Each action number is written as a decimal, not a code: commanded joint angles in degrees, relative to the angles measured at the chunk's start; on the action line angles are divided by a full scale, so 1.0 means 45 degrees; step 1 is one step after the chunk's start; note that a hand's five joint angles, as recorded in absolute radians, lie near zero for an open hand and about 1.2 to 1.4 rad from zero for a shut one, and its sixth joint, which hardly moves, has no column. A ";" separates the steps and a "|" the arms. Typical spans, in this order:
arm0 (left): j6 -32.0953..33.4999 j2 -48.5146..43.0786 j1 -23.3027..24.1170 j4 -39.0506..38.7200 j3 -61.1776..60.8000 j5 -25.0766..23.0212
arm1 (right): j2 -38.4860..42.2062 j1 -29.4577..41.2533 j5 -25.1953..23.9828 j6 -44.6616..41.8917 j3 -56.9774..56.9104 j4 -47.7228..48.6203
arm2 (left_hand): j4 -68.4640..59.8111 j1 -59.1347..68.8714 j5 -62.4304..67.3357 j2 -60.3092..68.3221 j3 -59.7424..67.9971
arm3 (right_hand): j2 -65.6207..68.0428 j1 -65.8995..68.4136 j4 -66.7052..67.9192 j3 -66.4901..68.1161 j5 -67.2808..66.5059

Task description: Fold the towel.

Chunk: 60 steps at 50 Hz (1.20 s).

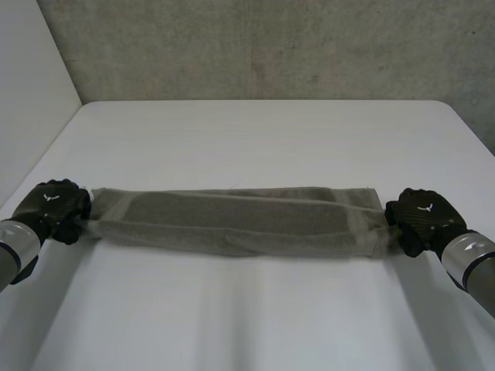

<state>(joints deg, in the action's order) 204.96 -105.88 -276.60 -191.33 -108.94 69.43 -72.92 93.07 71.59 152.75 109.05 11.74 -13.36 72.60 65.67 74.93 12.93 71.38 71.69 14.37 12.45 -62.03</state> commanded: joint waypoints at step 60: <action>-0.1836 -0.0280 0.1232 0.0800 0.2509 -0.0645 | 0.6985 0.1134 -0.1904 0.3907 -1.0346 -0.4836 | 0.0746 -0.9004 -0.9687 -0.9523 -0.0652 | -0.8388 -0.8457 -0.0970 -0.0545 0.8533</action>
<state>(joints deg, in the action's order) 196.68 -106.94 -270.97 -187.41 -97.64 66.51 -43.58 97.68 62.74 170.21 64.35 -10.05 -13.36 34.32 22.33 34.32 12.93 31.29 31.75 14.37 12.45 -22.08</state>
